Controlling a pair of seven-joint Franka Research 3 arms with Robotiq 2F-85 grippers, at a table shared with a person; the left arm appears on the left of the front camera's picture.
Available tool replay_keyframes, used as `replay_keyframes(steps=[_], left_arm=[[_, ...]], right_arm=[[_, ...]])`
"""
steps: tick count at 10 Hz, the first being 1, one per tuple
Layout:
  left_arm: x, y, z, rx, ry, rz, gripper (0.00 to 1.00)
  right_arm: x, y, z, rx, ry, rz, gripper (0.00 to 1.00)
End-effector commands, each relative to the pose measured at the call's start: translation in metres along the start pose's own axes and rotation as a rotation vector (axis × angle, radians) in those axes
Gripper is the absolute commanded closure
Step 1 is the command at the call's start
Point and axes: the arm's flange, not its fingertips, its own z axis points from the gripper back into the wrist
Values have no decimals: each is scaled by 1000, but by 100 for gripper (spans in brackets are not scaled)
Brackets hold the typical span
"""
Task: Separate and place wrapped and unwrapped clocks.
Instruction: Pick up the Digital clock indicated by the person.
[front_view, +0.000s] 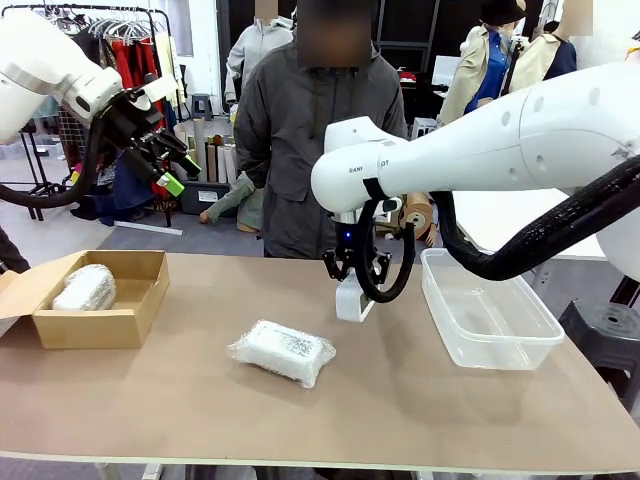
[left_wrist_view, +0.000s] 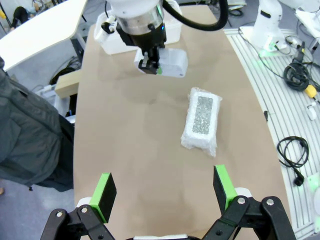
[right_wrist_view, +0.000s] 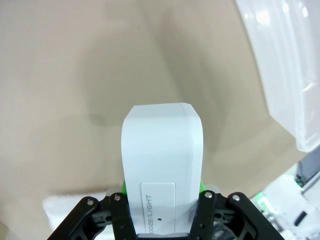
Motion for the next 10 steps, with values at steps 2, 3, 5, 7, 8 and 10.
replay_keyframes(steps=[2, 3, 5, 7, 8, 10], left_arm=[[1, -1, 1, -3, -7, -2, 0], [1, -1, 1, -3, -7, -2, 0], [1, -1, 1, -3, -7, -2, 0], [1, -1, 1, -3, -7, -2, 0], [1, -1, 1, -3, -7, -2, 0], [1, -1, 1, -3, -7, -2, 0]], right_arm=[[-14, -6, 44, -36, -18, 179, 100], [-23, -11, 59, -20, -48, 216, 100], [-42, -24, 91, 37, -136, 364, 100], [-51, -39, 115, 47, -216, 551, 100], [-52, -45, 124, 35, -211, 616, 100], [-46, -58, 136, 75, -222, 677, 100]])
